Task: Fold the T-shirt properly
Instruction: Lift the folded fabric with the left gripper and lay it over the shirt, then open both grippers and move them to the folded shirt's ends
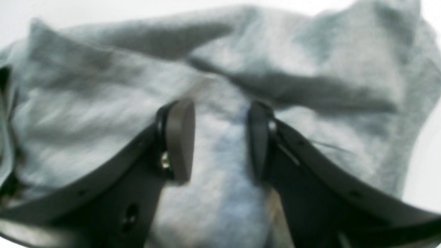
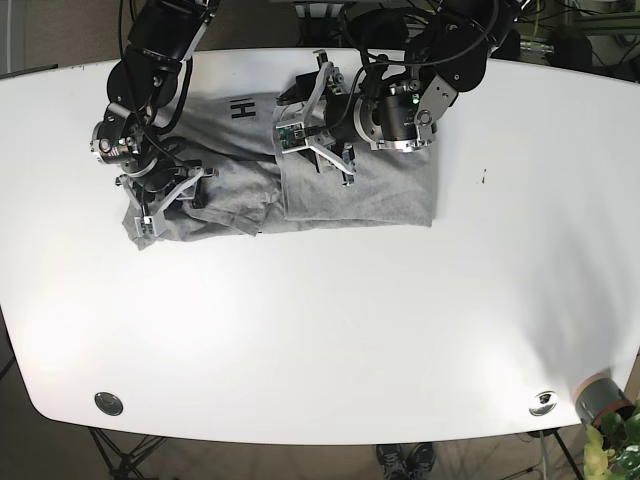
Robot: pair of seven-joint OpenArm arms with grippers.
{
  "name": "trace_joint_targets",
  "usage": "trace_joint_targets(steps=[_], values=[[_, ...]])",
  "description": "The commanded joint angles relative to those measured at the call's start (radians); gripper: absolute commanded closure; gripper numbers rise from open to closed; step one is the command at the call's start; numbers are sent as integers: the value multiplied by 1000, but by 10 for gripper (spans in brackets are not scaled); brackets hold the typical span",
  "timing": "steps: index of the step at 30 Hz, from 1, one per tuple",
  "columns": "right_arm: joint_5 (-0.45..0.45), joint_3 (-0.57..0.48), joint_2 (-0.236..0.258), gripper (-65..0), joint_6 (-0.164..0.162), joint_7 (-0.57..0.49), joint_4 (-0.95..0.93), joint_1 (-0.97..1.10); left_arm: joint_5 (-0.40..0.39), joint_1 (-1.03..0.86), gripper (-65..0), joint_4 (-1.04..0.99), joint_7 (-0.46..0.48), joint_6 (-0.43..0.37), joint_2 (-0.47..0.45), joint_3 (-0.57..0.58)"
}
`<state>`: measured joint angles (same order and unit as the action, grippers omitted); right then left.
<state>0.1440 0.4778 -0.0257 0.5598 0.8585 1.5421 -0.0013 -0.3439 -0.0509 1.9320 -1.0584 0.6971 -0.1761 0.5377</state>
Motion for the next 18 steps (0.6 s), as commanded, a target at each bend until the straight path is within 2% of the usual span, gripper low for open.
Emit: trace_joint_targets(steps=[1, 7, 10, 14, 18], values=[[62, 0, 5, -254, 3, 23, 107, -13, -33, 9, -321, 24, 16, 1, 0, -100], [102, 52, 20, -258, 10, 89, 191, -33, -174, -11, -224, 14, 16, 1, 3, -347], [173, 112, 30, -327, 12, 144, 199, -56, -232, -23, -182, 13, 19, 1, 3, -466], [312, 197, 86, -447, 12, 206, 179, -76, -246, -27, -96, -45, 19, 1, 5, -583], [477, 258, 149, -485, 12, 244, 108, -79, -246, -27, -40, -113, 19, 1, -3, -631]])
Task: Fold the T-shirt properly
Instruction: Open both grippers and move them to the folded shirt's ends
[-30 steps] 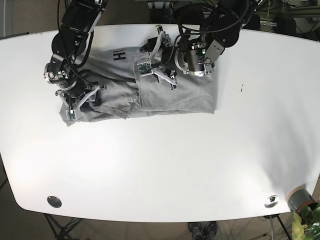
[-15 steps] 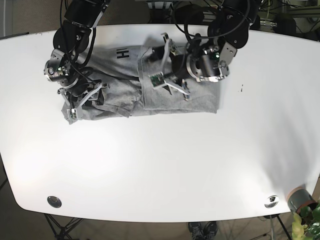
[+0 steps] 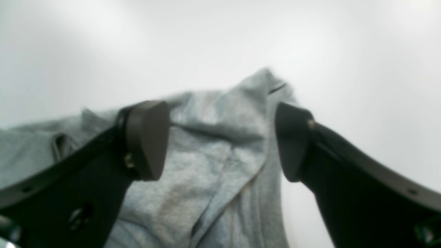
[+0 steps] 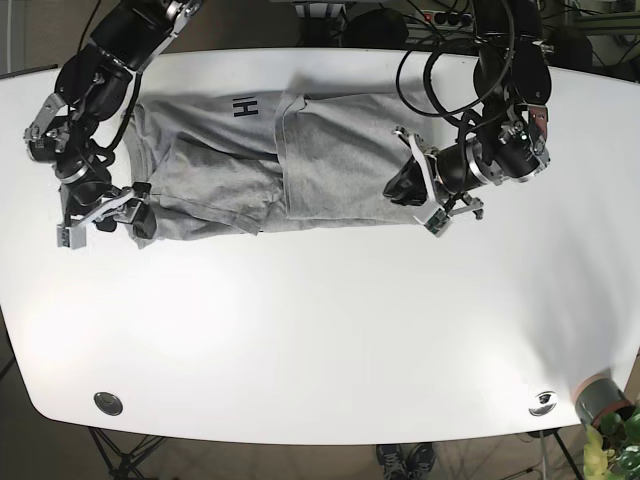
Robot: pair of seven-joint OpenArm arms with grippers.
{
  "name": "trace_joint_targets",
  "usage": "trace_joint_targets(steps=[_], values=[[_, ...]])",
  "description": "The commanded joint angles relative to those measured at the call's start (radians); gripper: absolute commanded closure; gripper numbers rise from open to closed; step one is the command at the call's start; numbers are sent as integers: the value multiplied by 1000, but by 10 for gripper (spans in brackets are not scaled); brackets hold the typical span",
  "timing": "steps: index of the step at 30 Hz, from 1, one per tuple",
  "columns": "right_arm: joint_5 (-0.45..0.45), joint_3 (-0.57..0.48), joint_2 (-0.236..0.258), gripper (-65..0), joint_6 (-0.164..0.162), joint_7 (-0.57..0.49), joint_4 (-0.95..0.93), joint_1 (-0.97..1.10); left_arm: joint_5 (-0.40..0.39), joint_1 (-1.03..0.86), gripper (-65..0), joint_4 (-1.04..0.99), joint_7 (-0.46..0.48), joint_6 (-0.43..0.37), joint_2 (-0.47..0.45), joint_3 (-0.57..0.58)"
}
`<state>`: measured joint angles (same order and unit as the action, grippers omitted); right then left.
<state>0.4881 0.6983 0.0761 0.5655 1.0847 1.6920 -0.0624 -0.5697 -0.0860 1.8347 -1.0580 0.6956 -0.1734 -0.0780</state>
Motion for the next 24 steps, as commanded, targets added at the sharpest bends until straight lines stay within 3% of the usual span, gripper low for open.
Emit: trace_joint_targets(steps=[1, 6, 10, 15, 20, 24], values=[[179, 53, 64, -488, 6, 25, -73, -18, -20, 9, -40, -30, 18, 3, -5, -26], [346, 108, 138, -490, -3, 42, -238, -15, -17, 2, -40, -96, 20, 3, -5, -41], [357, 119, 184, -490, -3, 42, -330, -11, -14, -1, -42, -155, 23, 3, -5, -38], [357, 117, 207, -490, -3, 41, -346, 26, -5, 2, -42, -244, 52, 3, -25, -35], [357, 114, 205, -488, -3, 41, -349, 68, 43, 21, -42, -335, 167, 3, -76, 27], [361, 110, 173, -488, -2, 47, -343, 106, 46, 47, -42, -359, 181, 3, -88, 43]])
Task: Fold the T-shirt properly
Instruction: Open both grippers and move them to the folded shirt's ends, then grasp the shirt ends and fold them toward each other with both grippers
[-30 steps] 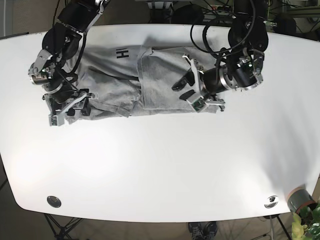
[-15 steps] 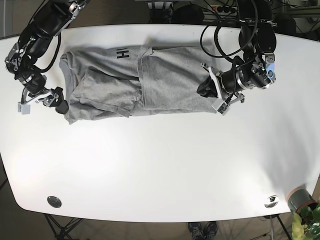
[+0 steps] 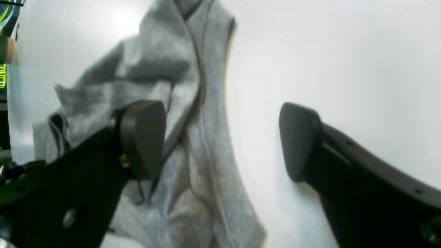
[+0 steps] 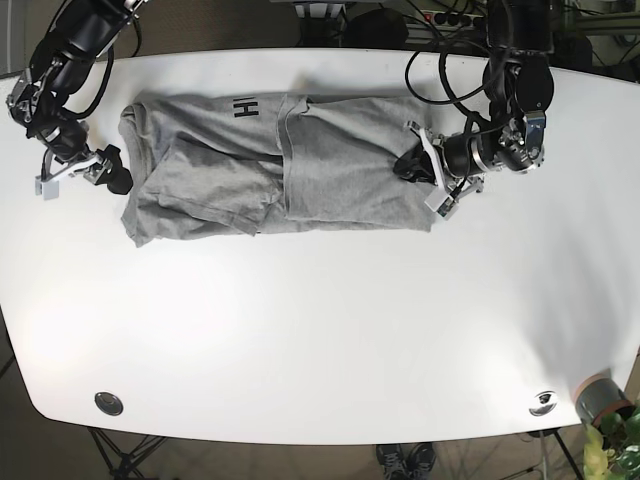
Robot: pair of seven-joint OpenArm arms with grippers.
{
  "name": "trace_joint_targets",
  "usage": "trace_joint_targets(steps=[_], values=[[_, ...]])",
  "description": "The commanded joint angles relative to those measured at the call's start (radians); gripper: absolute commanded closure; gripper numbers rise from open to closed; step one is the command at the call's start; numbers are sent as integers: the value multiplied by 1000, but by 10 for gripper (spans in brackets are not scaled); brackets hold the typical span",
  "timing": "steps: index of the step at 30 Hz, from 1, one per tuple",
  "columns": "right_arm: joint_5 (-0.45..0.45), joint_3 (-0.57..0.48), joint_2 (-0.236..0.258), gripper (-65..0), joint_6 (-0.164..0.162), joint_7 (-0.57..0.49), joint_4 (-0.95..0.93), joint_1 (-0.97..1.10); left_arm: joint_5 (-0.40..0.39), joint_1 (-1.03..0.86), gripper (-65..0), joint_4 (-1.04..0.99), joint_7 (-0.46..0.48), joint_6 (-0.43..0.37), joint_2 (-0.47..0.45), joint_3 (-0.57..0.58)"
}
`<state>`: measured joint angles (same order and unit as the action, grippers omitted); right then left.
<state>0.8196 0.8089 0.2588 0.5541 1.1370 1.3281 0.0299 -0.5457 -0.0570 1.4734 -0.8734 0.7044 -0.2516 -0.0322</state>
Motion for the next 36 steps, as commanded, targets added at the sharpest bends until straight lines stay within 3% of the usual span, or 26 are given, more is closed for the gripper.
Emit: trace_joint_targets(steps=[1, 5, 10, 17, 22, 25, 32, 36], values=[[30, -1, -14, -488, 11, -5, 21, 26, 25, 23, -42, 2, -3, -6, -10, -2], [31, -18, -59, -488, 16, -5, 21, 61, 25, 41, -42, 2, -3, -6, -10, -7], [34, -92, -79, -488, 16, -7, 46, 64, 26, 58, -42, -1, -3, -6, -10, -4], [27, -147, -163, -488, 4, -8, 130, 57, 26, 58, -42, -1, -3, -6, -10, -2], [27, -150, -181, -477, -45, -8, 135, 54, 26, 58, -42, -1, -3, -6, -10, -2], [25, -151, -181, -398, -65, -12, 129, 54, 26, 58, -42, -3, -2, -6, -10, -5], [-19, -204, -175, -19, -70, -24, 136, 55, 28, 58, -42, -27, 0, -6, -7, -2], [-53, -205, -180, -33, -70, -38, 207, 63, 28, 87, -42, -70, 0, -6, -4, 15]])
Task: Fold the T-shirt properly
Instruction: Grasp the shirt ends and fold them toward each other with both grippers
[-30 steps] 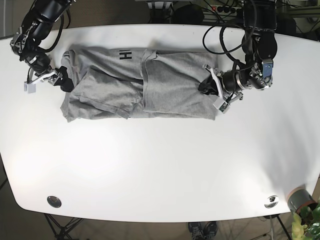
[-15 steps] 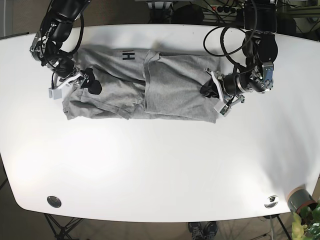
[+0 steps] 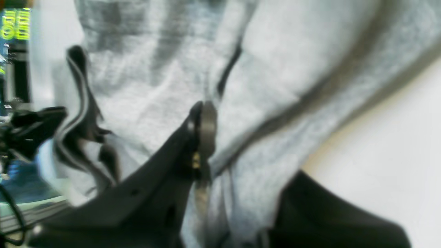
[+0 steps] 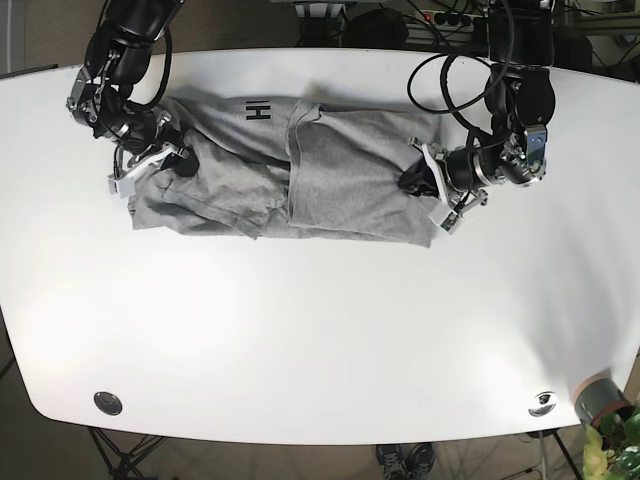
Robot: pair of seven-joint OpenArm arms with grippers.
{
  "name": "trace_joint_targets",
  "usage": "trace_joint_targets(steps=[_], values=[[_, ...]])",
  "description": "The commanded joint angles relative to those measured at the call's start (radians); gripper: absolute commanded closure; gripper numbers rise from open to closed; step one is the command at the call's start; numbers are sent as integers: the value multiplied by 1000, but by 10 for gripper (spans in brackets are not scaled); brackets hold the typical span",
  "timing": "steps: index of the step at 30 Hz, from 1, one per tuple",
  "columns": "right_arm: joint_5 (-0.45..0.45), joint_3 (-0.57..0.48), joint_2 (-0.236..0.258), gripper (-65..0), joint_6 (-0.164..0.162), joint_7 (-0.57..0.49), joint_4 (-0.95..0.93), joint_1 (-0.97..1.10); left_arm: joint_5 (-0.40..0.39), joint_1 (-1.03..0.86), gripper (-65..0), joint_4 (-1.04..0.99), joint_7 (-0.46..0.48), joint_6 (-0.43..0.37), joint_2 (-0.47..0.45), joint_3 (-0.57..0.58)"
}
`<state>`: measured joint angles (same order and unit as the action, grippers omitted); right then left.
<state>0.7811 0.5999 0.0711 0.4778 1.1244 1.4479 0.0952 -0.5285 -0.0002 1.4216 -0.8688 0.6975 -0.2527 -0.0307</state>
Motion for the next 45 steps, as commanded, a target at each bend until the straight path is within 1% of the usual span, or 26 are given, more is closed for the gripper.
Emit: trace_joint_targets(steps=[1, 4, 7, 11, 14, 15, 22, 24, 26, 28, 33, 36, 39, 41, 42, 44, 45], values=[[-24, 4, 8, -24, 5, -27, 118, -1, 11, 41, -42, -38, -5, 1, -3, 19], [-76, 4, 8, -21, 5, -27, 218, 13, 9, 73, -42, -103, -2, 1, 2, 31], [-142, 4, 8, -21, 5, -25, 328, 19, 9, 111, -42, -163, -2, 1, 46, 33], [-223, 1, 6, -21, 5, -20, 439, 19, 9, 144, -42, -213, -2, 1, 69, 33], [-268, -30, 5, -21, 5, -20, 498, 19, 9, 159, -42, -226, -2, 1, 99, 36], [-286, -57, 6, -21, 5, -20, 515, 18, 11, 164, -42, -226, -2, 1, 117, 36], [-292, -123, 6, -21, 3, -19, 566, 16, 11, 164, -43, -226, -2, 1, 189, 41], [-292, -146, 5, -21, 3, -19, 567, 15, 11, 164, -43, -226, -2, 1, 211, 64], [-292, -174, -11, -21, 3, -19, 569, 13, 9, 164, -43, -226, -2, -2, 221, 93], [-292, -203, -41, -21, 3, -19, 571, 11, 9, 164, -43, -226, -2, -2, 221, 111], [-292, -289, -80, -21, 3, -27, 571, 11, 9, 159, -43, -226, -2, -2, 227, 124], [-292, -329, -116, -21, 5, -28, 571, 11, 9, 157, -43, -226, -2, -2, 246, 122], [-302, -384, -135, -21, 5, -28, 564, 7, 9, 156, -43, -226, -2, -2, 244, 119], [-303, -420, -135, -24, 5, -28, 561, -15, 9, 156, -43, -226, -2, -2, 244, 116], [-303, -447, -135, -33, 3, -28, 548, -24, 9, 156, -43, -226, -2, -2, 243, 116], [-303, -469, -135, -49, 3, -28, 532, -28, 8, 156, -43, -226, -2, -2, 243, 116], [-303, -484, -133, -75, 3, -31, 517, -32, 8, 154, -43, -222, -2, -2, 243, 116]])
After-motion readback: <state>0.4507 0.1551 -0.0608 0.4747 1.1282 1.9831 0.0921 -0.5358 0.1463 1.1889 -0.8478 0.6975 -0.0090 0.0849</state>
